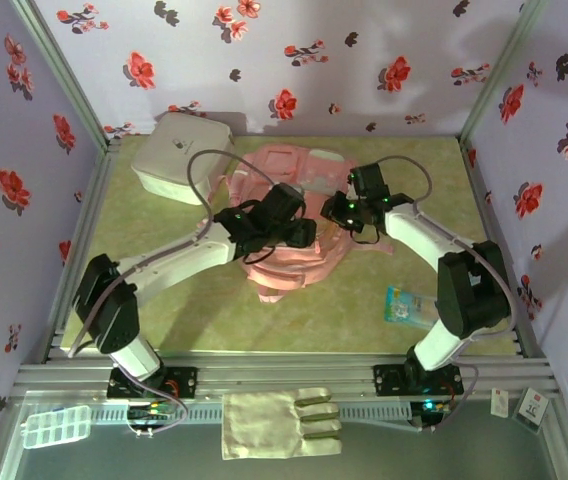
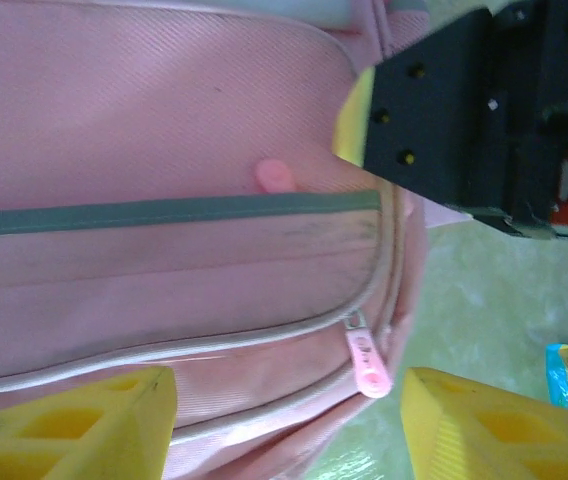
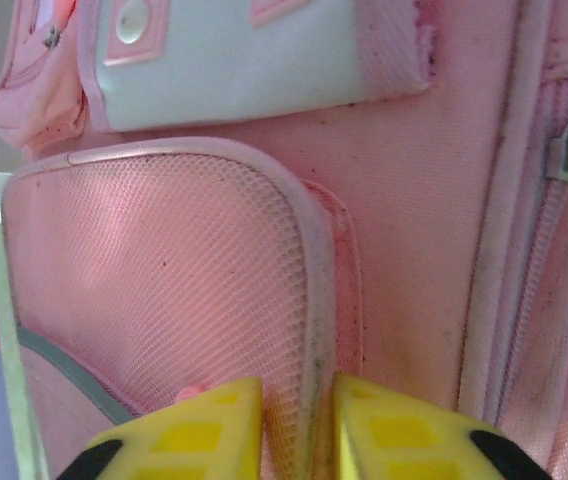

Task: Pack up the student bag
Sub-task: Unzip the student bag at the center of the table.

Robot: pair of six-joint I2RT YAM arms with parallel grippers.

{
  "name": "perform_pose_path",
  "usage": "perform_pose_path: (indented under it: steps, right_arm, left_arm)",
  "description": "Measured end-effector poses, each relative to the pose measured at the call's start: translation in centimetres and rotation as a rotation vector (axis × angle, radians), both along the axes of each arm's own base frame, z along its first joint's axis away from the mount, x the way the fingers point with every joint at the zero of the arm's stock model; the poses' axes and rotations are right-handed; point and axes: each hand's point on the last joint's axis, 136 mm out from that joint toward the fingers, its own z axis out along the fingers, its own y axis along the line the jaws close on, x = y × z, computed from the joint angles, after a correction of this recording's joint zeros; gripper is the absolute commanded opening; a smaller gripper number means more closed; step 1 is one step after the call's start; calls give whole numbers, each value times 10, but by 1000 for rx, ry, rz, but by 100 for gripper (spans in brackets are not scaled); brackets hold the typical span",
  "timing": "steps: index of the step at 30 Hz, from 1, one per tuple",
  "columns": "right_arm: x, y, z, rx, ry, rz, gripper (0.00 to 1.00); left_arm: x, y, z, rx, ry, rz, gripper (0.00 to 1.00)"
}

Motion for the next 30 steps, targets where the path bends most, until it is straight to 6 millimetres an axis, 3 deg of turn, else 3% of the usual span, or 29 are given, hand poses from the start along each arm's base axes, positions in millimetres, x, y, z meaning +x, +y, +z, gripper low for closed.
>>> perform_pose_path:
  steps: [5, 11, 30]
  right_arm:
    - [-1, 6, 11, 59, -27, 21, 13]
    - [-3, 11, 31, 114, -81, 37, 11]
    - [-5, 14, 30, 147, -72, 35, 9]
  left_arm:
    - [-6, -18, -9, 38, 22, 1, 55]
    - [-7, -23, -19, 77, 38, 36, 48]
    - [-4, -15, -41, 188, 52, 137, 14]
